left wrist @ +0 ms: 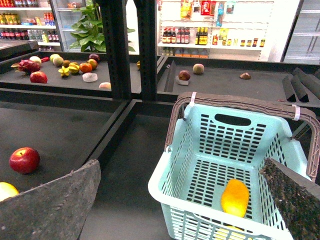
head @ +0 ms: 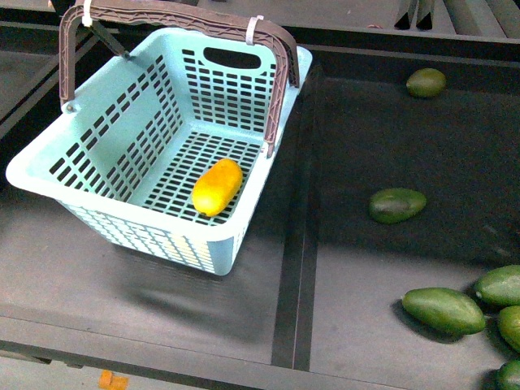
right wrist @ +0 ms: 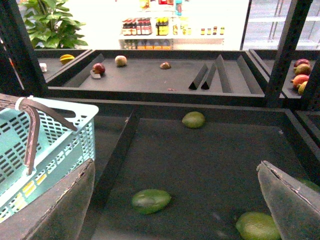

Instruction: Pick lemon and mango into basket

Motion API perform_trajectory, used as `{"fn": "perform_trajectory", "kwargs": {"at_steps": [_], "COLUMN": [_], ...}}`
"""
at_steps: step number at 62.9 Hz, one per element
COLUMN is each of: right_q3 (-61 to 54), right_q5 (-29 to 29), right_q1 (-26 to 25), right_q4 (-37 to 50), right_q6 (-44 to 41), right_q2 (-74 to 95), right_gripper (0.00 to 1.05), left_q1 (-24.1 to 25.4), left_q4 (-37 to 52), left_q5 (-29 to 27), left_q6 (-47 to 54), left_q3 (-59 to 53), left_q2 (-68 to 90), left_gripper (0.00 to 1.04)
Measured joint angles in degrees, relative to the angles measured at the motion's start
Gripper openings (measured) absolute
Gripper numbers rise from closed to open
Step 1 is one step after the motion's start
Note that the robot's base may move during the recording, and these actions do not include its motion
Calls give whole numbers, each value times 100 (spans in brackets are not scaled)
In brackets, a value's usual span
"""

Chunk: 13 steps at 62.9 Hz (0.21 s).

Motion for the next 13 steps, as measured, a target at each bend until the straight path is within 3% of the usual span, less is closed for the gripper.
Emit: {"fn": "perform_trajectory", "kwargs": {"at_steps": [13], "right_q3": [0], "right_q5": [0], "right_q1": [0], "right_q4": [0], "right_q6": [0], "right_q2": [0], "right_gripper": [96], "left_q1": [0], "left_q4": [0], "left_q5": [0], "left_q6": [0], "left_q3": [0], "left_q2": [0], "left_gripper": [98]}}
